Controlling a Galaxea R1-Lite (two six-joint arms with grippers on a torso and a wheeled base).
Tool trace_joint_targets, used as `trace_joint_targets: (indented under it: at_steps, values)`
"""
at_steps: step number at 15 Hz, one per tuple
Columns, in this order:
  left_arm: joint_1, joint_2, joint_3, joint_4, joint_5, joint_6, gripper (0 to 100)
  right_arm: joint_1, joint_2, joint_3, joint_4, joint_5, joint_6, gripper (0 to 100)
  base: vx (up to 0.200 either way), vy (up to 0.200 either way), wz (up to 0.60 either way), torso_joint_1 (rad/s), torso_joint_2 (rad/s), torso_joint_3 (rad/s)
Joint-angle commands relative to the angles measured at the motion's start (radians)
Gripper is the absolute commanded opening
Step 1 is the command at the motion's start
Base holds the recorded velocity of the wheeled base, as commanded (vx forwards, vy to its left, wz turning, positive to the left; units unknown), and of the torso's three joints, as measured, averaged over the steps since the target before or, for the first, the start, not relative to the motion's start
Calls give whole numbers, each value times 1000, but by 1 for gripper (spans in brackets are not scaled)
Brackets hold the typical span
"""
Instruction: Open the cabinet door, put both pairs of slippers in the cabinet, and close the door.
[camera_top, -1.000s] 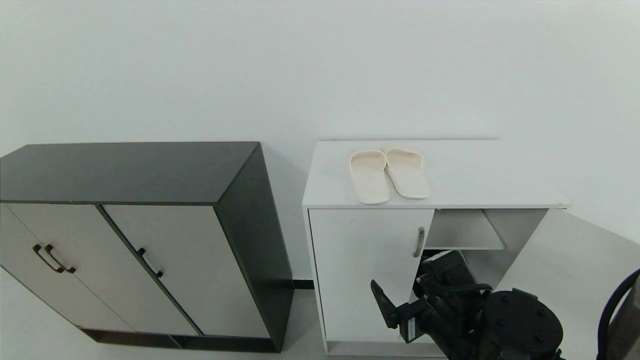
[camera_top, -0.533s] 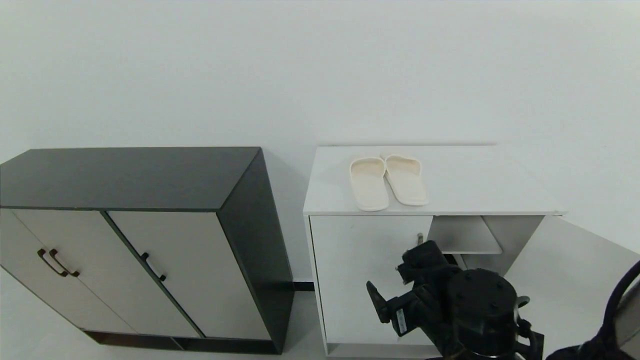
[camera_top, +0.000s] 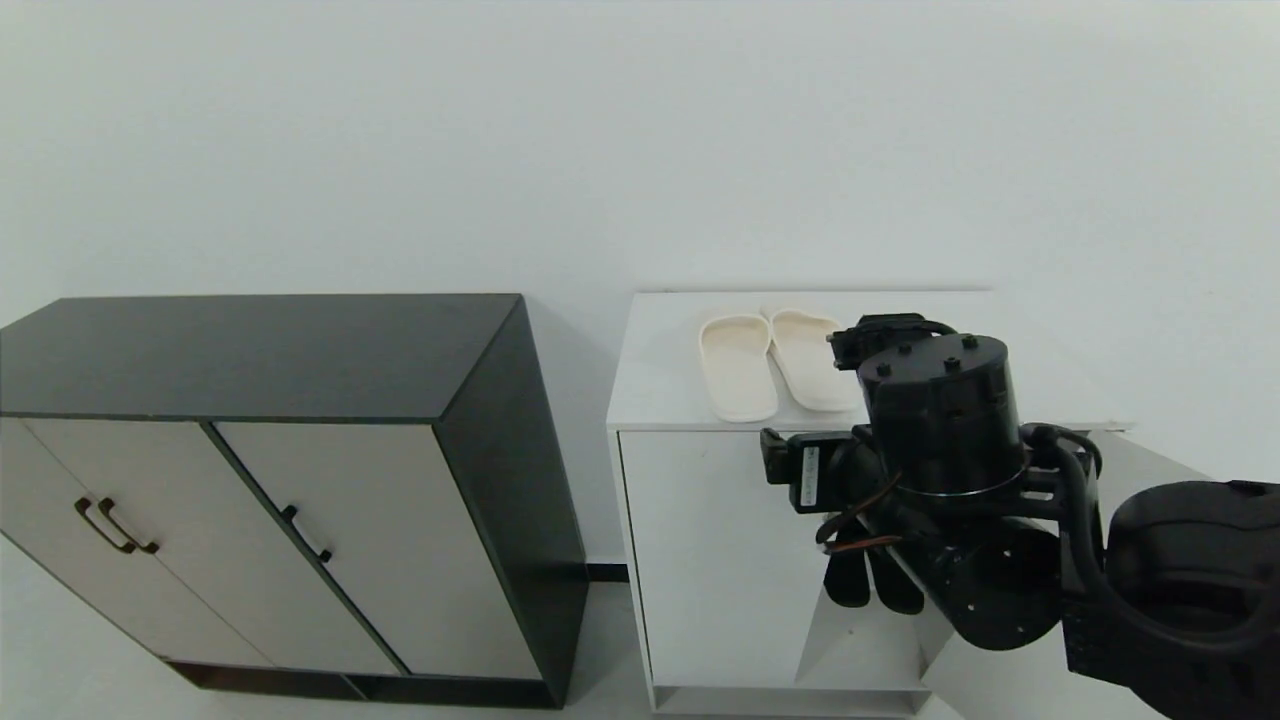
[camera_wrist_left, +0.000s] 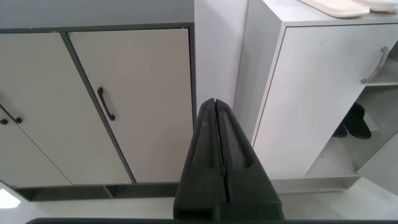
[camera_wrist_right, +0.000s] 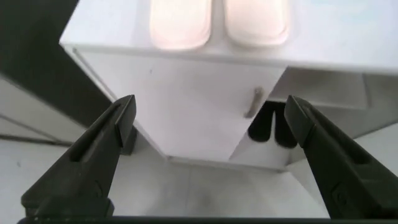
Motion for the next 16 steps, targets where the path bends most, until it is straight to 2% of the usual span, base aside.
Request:
trace_joint_targets:
  at_steps: [1, 2, 4, 5, 14, 16]
  values:
    - [1, 1, 0, 0, -1, 0, 0, -12, -16, 16, -26, 19, -9, 100, 0, 0, 0, 0, 0, 0]
    - [1, 1, 0, 2, 0, 0, 0, -21, -6, 28, -64, 32, -37, 100, 0, 0, 0, 0, 0, 0]
    - [1, 1, 0, 0, 0, 0, 0, -44, 30, 74, -231, 71, -113, 100, 0, 0, 0, 0, 0, 0]
    - [1, 1, 0, 0, 0, 0, 0, -50, 41, 83, -268, 80, -133, 100, 200, 0, 0, 2, -7, 7]
    - [1, 1, 0, 2, -1, 2, 0, -93, 92, 83, -288, 138, -136, 100, 200, 0, 0, 6, 3, 1]
    - [1, 1, 0, 2, -1, 2, 0, -105, 115, 68, -288, 166, -139, 100, 0, 0, 0, 0, 0, 0]
